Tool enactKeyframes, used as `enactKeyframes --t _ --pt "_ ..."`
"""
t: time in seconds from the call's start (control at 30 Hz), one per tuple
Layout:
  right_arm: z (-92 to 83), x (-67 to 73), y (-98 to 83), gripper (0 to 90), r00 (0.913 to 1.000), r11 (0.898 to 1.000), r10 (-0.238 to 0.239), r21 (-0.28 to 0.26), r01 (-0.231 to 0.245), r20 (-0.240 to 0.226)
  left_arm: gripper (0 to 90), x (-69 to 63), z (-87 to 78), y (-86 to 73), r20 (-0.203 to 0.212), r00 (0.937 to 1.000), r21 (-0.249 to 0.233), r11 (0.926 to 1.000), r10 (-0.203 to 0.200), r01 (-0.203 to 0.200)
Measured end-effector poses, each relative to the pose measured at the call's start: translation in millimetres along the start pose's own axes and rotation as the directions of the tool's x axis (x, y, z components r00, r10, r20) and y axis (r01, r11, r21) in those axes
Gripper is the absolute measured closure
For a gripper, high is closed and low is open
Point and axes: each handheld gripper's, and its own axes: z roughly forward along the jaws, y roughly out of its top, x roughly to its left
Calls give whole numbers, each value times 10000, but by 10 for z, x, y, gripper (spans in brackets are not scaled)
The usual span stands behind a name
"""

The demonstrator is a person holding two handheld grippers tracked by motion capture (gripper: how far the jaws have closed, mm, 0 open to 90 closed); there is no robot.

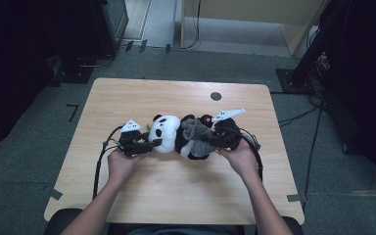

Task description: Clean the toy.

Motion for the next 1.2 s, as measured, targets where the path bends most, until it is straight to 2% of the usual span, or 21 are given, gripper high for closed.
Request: enactKeyframes --t 0.07,0.23,0.37,0.5,0.67,0.8,0.93,1.07,1.2 --pt "-26 31 44 809 10000 9999 24 -154 -25 -51 457 -1 -2 3 -7 10000 15 10000 -3 3" --pt "-75 177 212 809 9996 9985 -256 -491 251 -88 458 -8 -9 17 -24 10000 78 10000 -18 18" --pt "-37 326 355 809 9984 9965 -500 -686 480 -279 463 -16 -20 31 1 10000 156 9999 -24 24" --pt "111 465 483 809 9953 9945 -813 -708 774 -533 467 -27 -30 45 10 9999 229 9997 -103 103" --pt "347 604 567 808 9932 9944 -922 -581 882 -706 471 -46 -39 56 10 9999 288 9995 -154 153" --pt "596 727 563 807 9924 9937 -1113 -213 1103 -520 472 -51 -45 60 -8 9999 368 9993 -117 117" --pt "817 762 476 808 9941 9944 -1022 215 1030 -353 474 -55 -42 57 -65 9999 390 9992 -119 121" --pt "879 751 374 809 9955 9962 -873 -27 873 -376 476 -44 -39 49 -20 9999 446 9989 -123 124" --pt "882 792 302 809 9923 9923 -1233 111 1235 -131 479 -30 -38 46 21 9999 501 9986 -158 157"
